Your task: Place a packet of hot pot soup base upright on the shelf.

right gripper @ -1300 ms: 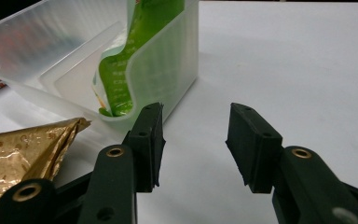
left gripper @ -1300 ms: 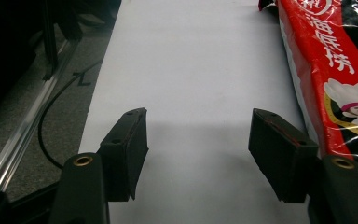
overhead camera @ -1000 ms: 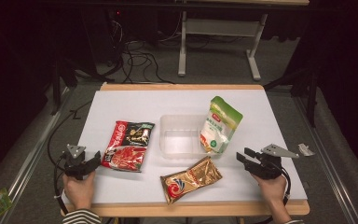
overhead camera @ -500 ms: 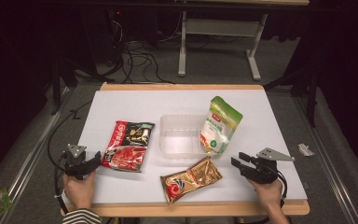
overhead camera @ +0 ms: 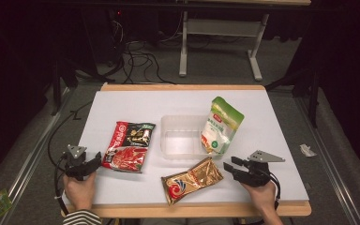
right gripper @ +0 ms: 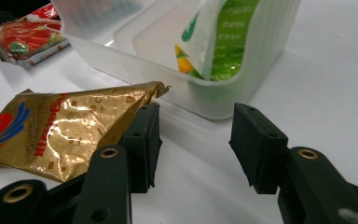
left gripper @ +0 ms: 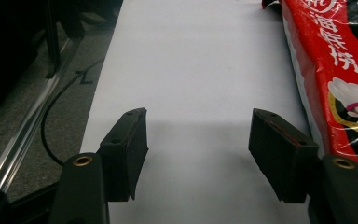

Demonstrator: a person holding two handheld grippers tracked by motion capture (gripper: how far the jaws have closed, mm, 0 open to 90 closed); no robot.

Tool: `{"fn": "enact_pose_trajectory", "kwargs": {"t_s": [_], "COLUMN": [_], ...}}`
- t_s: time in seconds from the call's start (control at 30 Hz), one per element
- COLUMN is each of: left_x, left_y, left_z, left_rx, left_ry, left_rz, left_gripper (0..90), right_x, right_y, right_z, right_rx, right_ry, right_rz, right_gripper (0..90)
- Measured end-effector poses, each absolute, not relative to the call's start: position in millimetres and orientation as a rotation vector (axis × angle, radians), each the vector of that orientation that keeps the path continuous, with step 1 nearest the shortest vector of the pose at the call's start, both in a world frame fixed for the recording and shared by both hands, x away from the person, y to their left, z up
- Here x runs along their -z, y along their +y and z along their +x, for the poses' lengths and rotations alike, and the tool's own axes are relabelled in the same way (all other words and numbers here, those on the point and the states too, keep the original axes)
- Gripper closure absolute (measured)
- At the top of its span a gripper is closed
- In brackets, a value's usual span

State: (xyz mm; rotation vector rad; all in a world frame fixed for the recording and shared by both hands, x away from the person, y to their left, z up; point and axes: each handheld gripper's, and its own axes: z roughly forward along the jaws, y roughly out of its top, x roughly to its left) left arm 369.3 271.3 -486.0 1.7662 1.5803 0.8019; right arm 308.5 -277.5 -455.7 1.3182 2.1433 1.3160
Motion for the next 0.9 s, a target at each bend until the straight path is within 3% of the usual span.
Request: {"fn": "enact_pose_trajectory", "kwargs": {"t_s": [0.57, 0.9], "left_x": [485.8, 485.8], "left_y": [271.6, 271.9], "left_z": [368.5, 367.8], "left_rx": [-0.802, -0.806], "left_ry": [1.575, 1.573], "left_rz": [1.761, 1.747], "left_gripper": [37.5, 37.3], "right_x": [458.9, 468.9], "right_y": [-251.3, -238.4], "right_z": [311.1, 316.5], "right_rx": [-1.308, -1.286], "right_ry": [2.265, 2.315], "right_rz": [1.261, 1.266], "right_gripper": [52.4, 47.6]}}
